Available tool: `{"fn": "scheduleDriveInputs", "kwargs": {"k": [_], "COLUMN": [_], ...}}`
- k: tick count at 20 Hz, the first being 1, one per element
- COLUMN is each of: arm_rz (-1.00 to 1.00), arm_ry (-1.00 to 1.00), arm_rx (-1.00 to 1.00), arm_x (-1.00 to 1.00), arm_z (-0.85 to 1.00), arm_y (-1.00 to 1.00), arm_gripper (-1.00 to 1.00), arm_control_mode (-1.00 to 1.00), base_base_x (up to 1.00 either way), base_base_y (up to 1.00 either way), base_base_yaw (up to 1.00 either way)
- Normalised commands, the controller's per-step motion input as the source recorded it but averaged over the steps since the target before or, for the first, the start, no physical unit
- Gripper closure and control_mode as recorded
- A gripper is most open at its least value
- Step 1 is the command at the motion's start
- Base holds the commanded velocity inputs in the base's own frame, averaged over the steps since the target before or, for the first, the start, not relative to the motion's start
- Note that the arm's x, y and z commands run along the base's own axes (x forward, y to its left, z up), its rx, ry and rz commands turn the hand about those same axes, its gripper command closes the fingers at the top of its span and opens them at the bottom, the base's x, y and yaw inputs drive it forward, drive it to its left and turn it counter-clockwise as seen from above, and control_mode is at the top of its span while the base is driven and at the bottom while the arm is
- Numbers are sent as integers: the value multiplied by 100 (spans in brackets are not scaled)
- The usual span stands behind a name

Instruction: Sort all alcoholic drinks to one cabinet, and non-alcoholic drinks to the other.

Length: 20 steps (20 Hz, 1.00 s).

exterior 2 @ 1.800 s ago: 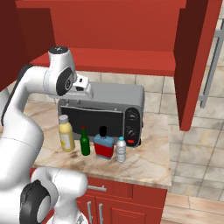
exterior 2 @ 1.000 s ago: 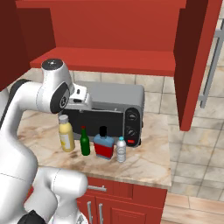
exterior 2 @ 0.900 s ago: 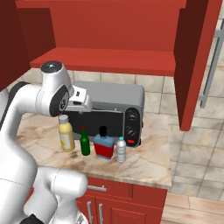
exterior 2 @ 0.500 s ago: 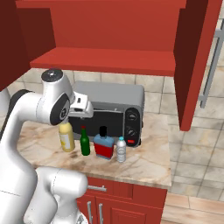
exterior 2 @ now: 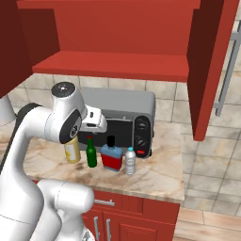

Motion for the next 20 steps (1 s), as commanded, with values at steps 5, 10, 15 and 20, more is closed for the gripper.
{"fn": "scheduleDriveInputs", "kwargs": {"k": [5,10,15,20], "arm_rz": [0,0,0,0], "arm_ry": [-1,-3,-1,0], "arm_rx": [-1,0,0,-1], "arm_x": [0,-3,-5,0], "arm_z": [-22,-17,-17,-17], "arm_y": [-14,-20,-27,-22], "arm_gripper": [-100,-100,-100,-100], "arm_control_mode": [-100,-100,-100,-100], "base_base_x": [0,0,0,0], "base_base_y": [0,0,0,0], "base_base_yaw": [0,0,0,0]}}
